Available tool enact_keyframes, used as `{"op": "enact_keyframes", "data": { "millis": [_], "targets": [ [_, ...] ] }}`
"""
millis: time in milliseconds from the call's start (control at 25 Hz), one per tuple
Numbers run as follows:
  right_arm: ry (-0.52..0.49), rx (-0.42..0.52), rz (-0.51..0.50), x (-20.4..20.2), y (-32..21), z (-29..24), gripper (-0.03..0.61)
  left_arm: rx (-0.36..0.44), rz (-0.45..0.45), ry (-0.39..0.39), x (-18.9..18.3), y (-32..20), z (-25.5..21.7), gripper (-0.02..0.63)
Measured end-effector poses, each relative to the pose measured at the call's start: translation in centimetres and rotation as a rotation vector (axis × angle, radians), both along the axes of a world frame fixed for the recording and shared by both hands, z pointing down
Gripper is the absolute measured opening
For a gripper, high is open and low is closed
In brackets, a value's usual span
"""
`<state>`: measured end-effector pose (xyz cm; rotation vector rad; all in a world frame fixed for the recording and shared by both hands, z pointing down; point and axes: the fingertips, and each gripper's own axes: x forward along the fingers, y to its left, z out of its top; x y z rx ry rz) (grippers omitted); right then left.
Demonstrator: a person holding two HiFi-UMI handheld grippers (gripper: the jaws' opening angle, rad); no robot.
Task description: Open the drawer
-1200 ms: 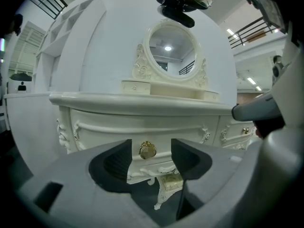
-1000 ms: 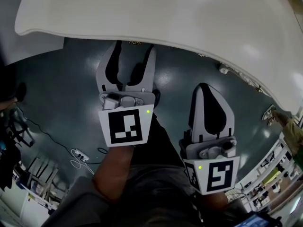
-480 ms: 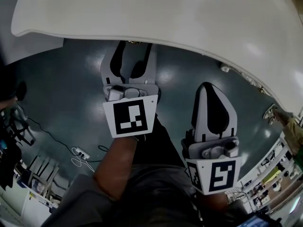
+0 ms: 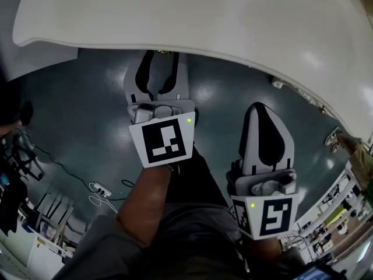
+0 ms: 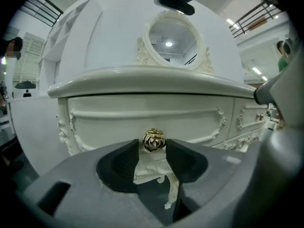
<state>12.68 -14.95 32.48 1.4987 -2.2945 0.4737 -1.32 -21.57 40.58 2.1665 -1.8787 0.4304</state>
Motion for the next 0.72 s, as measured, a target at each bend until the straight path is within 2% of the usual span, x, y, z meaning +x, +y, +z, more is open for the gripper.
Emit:
{"op": "enact_keyframes", "data": {
  "millis": [160,720],
  "targets": [
    [0.003,0.003,0.002,0.25,0.05,-0.03,0.014,-0.011,-0.001,-0.061,0.44,-0.01,0.22,0.16],
    [0.009,0.01,0.016,0.65,0.84,-0.35,0.014,-0.02,0.022,-0.036,0.64,0.84,0.23,0.151]
  ]
}}
